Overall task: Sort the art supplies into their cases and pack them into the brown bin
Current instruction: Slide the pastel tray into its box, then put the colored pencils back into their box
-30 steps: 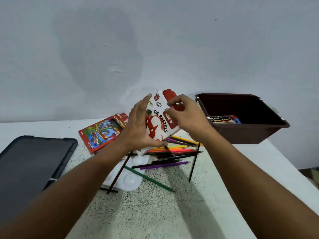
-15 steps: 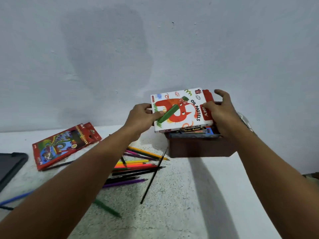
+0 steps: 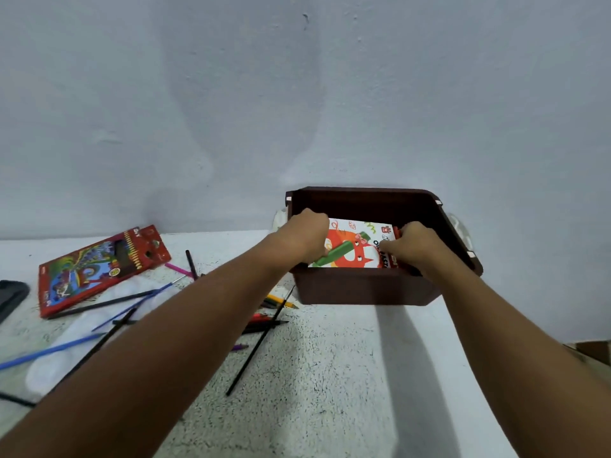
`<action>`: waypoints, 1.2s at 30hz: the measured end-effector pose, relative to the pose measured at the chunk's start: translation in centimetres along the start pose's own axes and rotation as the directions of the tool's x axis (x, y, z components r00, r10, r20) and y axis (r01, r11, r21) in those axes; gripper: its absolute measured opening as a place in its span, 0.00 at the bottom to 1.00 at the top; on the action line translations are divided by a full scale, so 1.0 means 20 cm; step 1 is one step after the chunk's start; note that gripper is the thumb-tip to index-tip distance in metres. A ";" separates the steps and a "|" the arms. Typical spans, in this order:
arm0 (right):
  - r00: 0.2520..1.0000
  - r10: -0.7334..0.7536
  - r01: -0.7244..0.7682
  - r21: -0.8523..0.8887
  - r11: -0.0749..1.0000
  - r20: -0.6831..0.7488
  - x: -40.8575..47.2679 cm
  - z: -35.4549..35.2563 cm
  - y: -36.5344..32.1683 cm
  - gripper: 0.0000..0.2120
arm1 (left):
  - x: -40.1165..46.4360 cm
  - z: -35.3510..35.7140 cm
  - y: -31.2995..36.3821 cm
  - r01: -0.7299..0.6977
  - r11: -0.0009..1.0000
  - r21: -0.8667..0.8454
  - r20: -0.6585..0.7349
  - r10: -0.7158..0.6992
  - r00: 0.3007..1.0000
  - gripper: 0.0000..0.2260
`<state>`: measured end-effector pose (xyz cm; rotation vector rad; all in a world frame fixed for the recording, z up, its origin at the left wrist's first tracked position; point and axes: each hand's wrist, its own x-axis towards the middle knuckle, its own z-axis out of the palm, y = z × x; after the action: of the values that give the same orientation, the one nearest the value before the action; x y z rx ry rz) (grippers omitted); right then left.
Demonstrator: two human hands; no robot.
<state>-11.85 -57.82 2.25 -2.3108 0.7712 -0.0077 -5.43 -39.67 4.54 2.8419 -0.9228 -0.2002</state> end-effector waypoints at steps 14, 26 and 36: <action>0.997 0.004 0.020 -0.316 0.949 0.076 0.01 0.04 -0.04 0.23 | -0.04 0.05 0.01 -0.122 0.986 0.113 0.001 0.123 0.992 0.12; 0.993 -0.100 0.064 -0.412 0.909 -0.067 0.00 0.20 -0.25 0.25 | -0.44 0.09 -0.92 0.163 0.965 -0.204 -0.293 -0.219 0.931 0.11; 0.848 -0.508 0.395 -0.454 0.798 -0.155 -0.30 0.66 -0.80 0.17 | -0.76 0.14 -1.63 0.306 0.939 -0.157 -0.139 -0.328 0.934 0.25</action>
<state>-5.53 -37.21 3.36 -2.8933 0.3319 -0.4291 0.63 -4.89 -2.87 2.8131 -0.3969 -0.0578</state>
